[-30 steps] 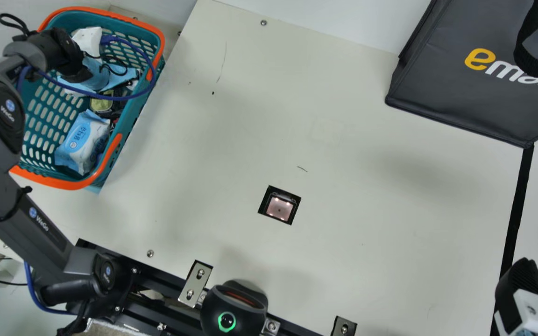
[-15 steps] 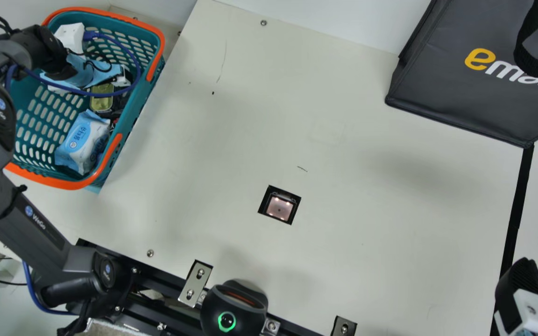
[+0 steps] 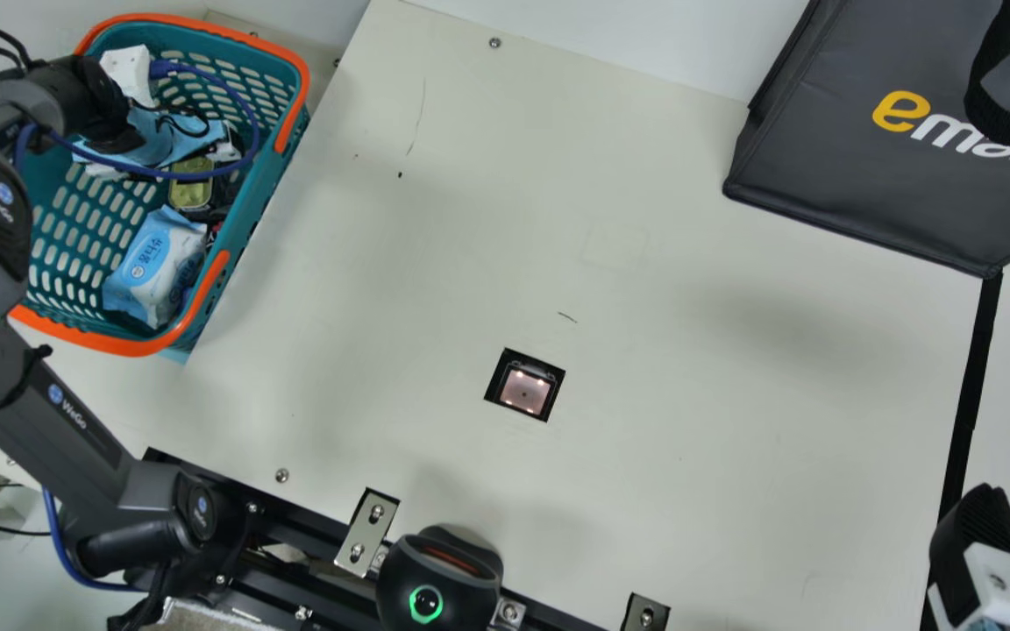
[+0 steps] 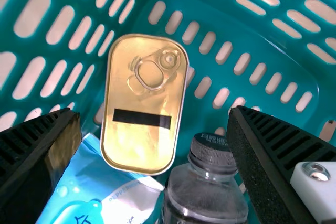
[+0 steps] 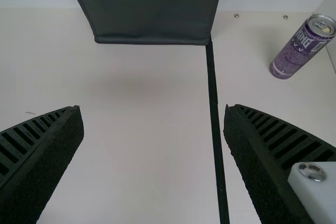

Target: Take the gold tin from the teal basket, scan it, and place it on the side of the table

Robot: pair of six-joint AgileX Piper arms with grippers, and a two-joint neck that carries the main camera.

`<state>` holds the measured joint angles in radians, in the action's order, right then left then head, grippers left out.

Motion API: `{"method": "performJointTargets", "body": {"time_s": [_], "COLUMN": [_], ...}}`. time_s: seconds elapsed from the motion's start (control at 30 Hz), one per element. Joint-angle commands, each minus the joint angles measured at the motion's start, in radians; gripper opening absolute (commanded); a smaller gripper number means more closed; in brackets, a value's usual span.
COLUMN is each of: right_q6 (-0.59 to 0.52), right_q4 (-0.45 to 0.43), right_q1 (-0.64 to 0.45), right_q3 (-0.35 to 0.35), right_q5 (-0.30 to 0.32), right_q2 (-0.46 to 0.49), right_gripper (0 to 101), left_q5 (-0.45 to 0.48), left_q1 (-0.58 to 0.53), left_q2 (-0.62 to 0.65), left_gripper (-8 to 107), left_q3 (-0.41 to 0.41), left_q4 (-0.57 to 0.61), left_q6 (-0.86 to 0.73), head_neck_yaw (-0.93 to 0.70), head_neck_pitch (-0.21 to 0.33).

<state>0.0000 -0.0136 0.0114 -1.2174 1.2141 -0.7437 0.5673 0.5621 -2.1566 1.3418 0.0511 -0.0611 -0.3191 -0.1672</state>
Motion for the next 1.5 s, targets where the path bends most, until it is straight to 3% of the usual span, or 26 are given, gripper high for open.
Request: {"method": "performJointTargets", "body": {"time_s": [0.0, 0.67, 1.13, 1.47], "right_q6": [0.0, 0.0, 0.0, 0.0], "right_q4": [0.0, 0.0, 0.0, 0.0], "right_q1": [0.0, 0.0, 0.0, 0.0], "right_q3": [0.0, 0.0, 0.0, 0.0], "right_q5": [0.0, 0.0, 0.0, 0.0], "right_q2": [0.0, 0.0, 0.0, 0.0], "right_gripper": [95, 95, 95, 95], "left_q5": [-0.001, -0.029, 0.007, 0.021], "left_q1": [-0.001, -0.012, -0.024, -0.022], "left_q2": [-0.003, -0.072, -0.105, -0.107], "left_gripper": [90, 90, 90, 90], "left_q3": [0.0, 0.029, 0.064, 0.073], "left_q4": [-0.003, -0.016, 0.093, 0.082], "left_q6": [0.032, 0.179, 0.091, 0.073], "head_neck_yaw": [-0.002, -0.002, -0.002, -0.002], "head_neck_pitch": [0.029, 0.029, 0.029, 0.029]}}
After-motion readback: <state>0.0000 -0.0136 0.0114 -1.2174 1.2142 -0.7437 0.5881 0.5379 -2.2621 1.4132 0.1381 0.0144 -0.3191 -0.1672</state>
